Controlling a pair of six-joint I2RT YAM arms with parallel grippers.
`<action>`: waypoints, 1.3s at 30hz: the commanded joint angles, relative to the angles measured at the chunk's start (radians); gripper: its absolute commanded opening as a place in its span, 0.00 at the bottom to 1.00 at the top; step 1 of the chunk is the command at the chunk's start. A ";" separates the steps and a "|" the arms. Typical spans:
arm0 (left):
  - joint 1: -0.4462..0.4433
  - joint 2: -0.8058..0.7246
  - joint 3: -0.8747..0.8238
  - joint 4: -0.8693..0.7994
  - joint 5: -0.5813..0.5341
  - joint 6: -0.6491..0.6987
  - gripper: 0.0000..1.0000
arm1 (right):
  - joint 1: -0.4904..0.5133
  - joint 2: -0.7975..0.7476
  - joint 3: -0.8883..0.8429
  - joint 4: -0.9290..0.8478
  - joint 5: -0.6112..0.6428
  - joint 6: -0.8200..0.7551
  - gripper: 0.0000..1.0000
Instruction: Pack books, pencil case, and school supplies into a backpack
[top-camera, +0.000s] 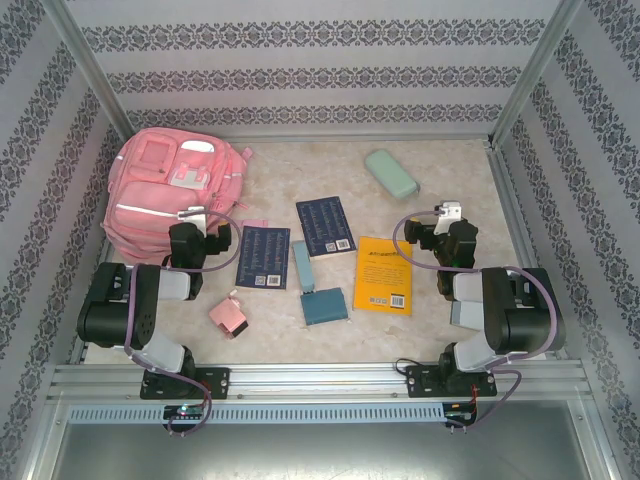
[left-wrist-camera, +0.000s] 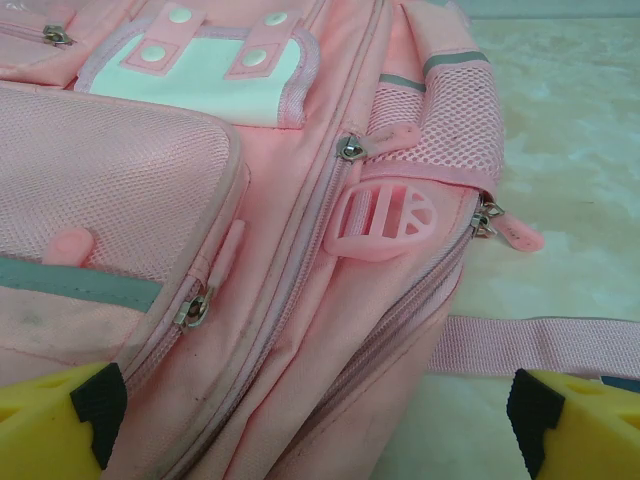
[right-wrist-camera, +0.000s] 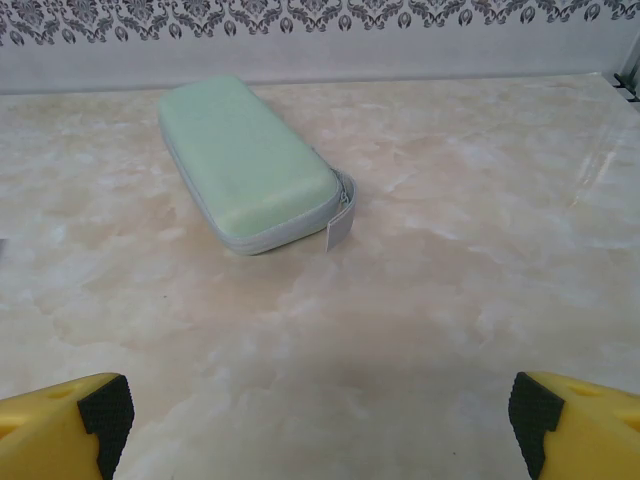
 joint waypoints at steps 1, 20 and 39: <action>-0.005 -0.001 0.007 0.016 0.006 0.012 1.00 | 0.012 0.000 0.020 0.008 0.012 -0.013 0.98; -0.005 -0.001 0.009 0.016 0.007 0.012 1.00 | 0.015 0.000 0.022 0.005 0.021 -0.014 0.98; -0.004 -0.001 0.007 0.016 0.006 0.012 1.00 | 0.012 -0.002 -0.011 0.062 -0.137 -0.068 0.98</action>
